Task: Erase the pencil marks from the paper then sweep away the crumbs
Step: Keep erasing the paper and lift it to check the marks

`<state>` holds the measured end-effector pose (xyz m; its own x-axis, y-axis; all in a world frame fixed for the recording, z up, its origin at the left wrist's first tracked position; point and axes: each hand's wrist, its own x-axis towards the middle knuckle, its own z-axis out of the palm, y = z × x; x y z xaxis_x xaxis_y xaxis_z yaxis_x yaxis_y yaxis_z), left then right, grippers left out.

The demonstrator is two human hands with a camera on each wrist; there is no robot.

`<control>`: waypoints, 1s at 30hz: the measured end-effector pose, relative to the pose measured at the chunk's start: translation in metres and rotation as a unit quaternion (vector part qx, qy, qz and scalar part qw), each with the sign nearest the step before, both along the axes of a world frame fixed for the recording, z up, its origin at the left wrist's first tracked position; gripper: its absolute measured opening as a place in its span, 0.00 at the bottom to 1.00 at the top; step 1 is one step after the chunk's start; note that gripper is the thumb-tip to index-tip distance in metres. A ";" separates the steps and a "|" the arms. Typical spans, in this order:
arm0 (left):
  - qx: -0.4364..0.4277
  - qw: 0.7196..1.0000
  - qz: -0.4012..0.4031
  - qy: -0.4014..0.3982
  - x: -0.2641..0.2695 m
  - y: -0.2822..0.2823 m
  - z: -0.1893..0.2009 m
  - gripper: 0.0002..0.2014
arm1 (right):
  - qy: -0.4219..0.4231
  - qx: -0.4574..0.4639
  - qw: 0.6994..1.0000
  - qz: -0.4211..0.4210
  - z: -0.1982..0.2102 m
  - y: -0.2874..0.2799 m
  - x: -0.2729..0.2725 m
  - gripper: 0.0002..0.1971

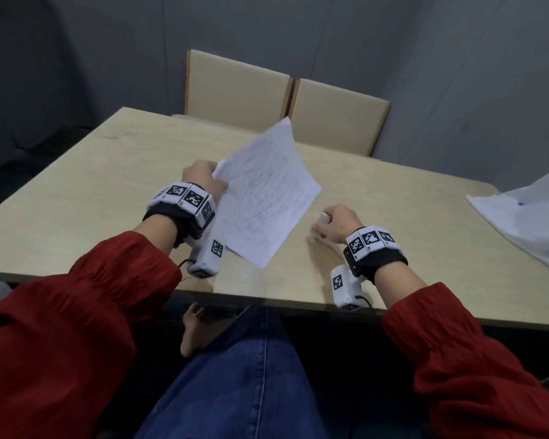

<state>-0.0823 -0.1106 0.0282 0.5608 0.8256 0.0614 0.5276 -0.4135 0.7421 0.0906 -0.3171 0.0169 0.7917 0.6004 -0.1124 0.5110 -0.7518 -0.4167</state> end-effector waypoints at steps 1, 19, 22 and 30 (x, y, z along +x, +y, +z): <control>-0.007 0.999 0.011 -0.035 0.001 0.000 0.000 0.11 | 0.005 0.018 1.000 -0.001 -0.001 0.001 0.000 0.15; -0.083 0.982 0.019 -0.169 -0.003 0.021 -0.006 0.14 | 0.226 0.441 0.867 -0.052 0.020 0.040 0.003 0.07; -0.057 0.981 0.026 -0.183 0.003 0.025 0.003 0.16 | 0.224 0.453 0.862 -0.048 0.022 0.046 0.003 0.09; 0.084 0.976 0.042 -0.199 0.016 0.026 0.026 0.26 | 0.305 0.493 0.814 -0.036 0.029 0.047 -0.001 0.13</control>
<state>-0.0658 -0.0842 0.0541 0.3954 0.8279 0.3979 0.2497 -0.5137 0.8208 0.0898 -0.2706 0.0458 0.8065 0.5912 0.0105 -0.0479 0.0829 -0.9954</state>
